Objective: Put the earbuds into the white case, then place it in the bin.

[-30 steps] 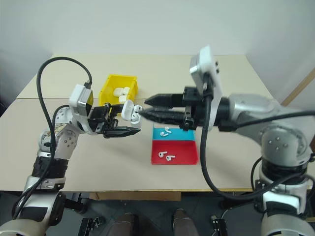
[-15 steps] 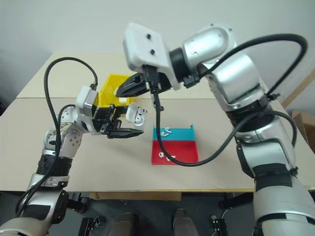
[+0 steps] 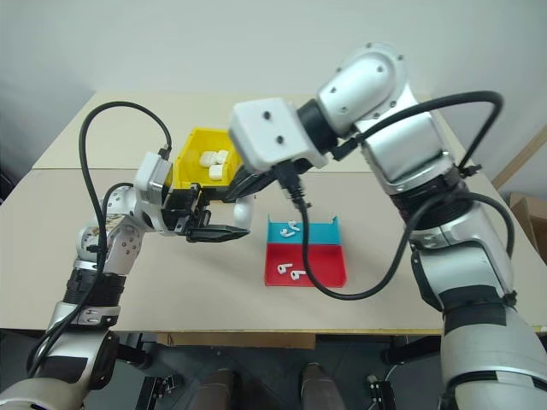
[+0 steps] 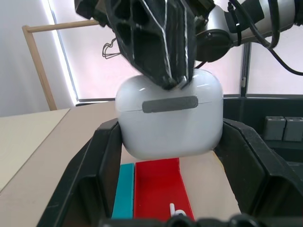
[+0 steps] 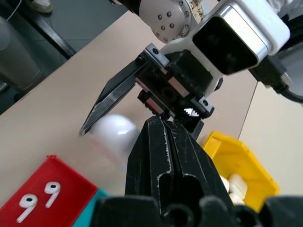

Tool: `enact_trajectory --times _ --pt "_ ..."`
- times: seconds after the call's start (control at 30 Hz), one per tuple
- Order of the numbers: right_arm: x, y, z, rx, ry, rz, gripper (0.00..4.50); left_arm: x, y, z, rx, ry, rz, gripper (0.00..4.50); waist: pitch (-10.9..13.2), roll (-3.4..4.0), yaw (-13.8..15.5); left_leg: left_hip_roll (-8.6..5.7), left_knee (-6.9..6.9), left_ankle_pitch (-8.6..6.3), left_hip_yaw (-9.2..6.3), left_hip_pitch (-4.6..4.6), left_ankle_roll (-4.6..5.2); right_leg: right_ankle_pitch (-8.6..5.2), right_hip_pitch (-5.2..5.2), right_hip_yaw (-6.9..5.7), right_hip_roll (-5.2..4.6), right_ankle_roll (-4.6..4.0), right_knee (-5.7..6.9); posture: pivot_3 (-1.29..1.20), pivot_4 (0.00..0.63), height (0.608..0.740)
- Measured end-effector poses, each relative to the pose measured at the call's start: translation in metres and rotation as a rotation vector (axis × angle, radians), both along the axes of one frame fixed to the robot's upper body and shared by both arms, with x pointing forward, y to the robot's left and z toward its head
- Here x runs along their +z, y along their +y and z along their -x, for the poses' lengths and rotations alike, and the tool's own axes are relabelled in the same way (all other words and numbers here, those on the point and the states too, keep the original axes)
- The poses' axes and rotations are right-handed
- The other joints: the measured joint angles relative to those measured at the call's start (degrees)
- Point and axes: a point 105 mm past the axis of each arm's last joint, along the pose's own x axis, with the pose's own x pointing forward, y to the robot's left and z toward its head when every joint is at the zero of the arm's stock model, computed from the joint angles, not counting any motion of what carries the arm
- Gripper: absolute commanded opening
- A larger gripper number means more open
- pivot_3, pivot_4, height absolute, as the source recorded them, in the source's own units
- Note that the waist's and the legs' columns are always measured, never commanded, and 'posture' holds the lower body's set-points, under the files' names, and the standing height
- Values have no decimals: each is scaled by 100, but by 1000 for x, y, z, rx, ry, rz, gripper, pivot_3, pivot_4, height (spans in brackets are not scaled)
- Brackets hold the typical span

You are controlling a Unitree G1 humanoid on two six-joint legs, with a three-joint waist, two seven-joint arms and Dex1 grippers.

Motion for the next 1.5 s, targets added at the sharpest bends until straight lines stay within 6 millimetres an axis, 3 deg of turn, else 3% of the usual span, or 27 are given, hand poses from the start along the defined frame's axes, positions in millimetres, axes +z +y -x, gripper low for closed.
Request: enact_trajectory --times 0.2,0.3,0.37,0.6,0.73,0.83,0.97,1.13,1.23,1.37,1.5 --pt "7 -14 -8 -139 82 -151 34 2 0 -2 19 -3 16 2814 0 0 -11 0 0 0 -1 0 0 0 -1 1 1 -1 3 0 150 740" --pt "19 -36 -11 -283 163 -321 34 7 2 -1 50 -18 37 2814 -1 -1 23 0 0 0 -4 -4 0 0 3 -2 -1 -1 -4 0 150 740" --pt "16 -55 -11 -379 253 -419 34 7 8 -2 89 -19 47 2814 -1 -2 46 -1 0 0 -3 -5 0 0 3 -1 -4 0 -5 0 150 740" --pt "-43 -99 0 -703 521 -598 34 12 29 -2 238 -20 71 2814 0 -2 57 -2 1 0 3 1 0 0 5 6 -4 0 0 0 150 740" --pt "-70 -100 18 -764 557 -630 34 13 43 -3 336 -18 88 2814 -1 -3 -2 -2 0 0 3 4 0 -1 7 7 -2 3 -2 0 150 740" --pt "-74 -90 27 -755 582 -655 34 10 47 -6 416 1 102 2814 -1 -3 -17 -2 1 0 3 4 0 0 9 9 -2 4 -1 0 150 740" --pt "-66 -84 27 -751 579 -719 34 7 53 -30 672 -4 99 2814 -2 -5 8 -3 1 0 0 10 0 1 18 6 -2 5 -4 0 150 740" --pt "-59 -81 24 -757 570 -754 34 16 60 -94 1139 15 75 2814 -4 -14 137 -9 3 0 -4 1 0 5 16 5 -4 9 -14 0 150 740" --pt "-58 -77 24 -746 582 -758 34 18 76 -130 1360 84 33 2814 -5 -14 154 -10 3 0 -4 -3 0 5 12 5 -4 9 -15 0 150 740" --pt "-58 -77 22 -756 588 -762 34 1 77 -163 1493 189 -30 2814 -4 -16 158 -11 2 0 -4 -9 0 5 8 2 -4 9 -18 0 150 740" --pt "-57 -75 23 -749 601 -771 34 -8 75 -180 1548 222 -70 2814 -3 -16 141 -12 1 0 -3 -10 0 5 8 4 -4 9 -19 0 150 740"
